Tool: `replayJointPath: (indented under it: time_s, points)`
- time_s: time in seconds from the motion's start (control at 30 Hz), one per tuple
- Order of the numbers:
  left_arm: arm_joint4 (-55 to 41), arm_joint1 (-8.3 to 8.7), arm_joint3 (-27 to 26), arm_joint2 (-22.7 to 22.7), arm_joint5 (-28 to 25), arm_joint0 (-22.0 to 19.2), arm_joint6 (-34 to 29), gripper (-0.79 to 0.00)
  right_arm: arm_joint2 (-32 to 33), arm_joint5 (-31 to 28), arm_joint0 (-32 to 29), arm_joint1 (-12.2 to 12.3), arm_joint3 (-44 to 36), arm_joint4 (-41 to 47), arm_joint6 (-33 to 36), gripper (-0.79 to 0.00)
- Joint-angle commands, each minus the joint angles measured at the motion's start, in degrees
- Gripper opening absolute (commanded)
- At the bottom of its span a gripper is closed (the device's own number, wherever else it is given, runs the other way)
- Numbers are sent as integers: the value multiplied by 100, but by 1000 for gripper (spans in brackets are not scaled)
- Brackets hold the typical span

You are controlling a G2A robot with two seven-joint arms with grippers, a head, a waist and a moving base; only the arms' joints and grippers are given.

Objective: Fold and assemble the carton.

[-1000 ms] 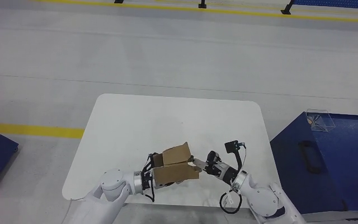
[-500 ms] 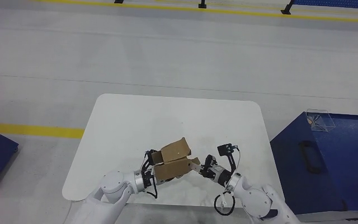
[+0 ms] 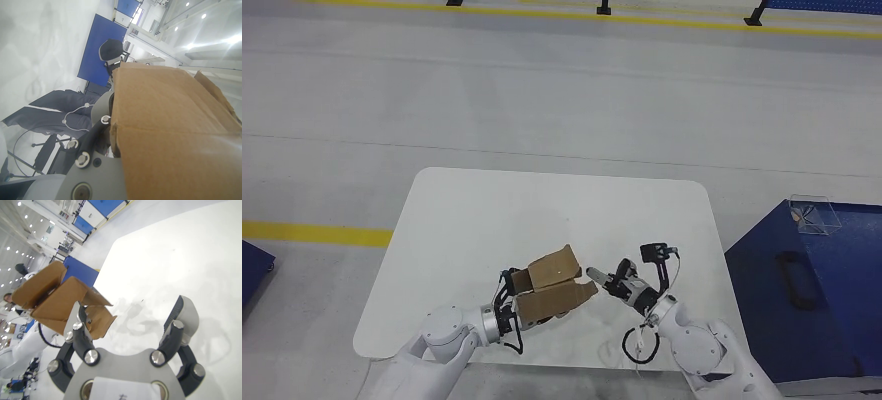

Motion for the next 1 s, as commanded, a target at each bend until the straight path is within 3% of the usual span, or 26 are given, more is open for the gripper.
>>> replayJointPath:
  time_s: [0.0,0.1,0.3,0.67,0.83,0.97]
  points:
    - [92,1,-25,12,-52,-2,38,-785,-18,343,49,-13,22,-408,-229,0]
    - [234,5,-92,44,-132,22,40,-785,-200,715,209,-56,125,-785,-315,0]
    - [386,12,-160,54,-156,57,131,-785,-617,735,419,-137,159,-987,-73,0]
    - [359,3,-83,38,-88,26,241,-785,-970,930,241,-198,-231,-1585,14,0]
    - [311,-3,-50,27,-57,-6,246,-785,-787,992,233,-212,-297,-1437,-57,0]
    - [266,-2,-30,-8,-45,-27,223,-785,-268,935,89,-170,-329,-1061,-103,0]
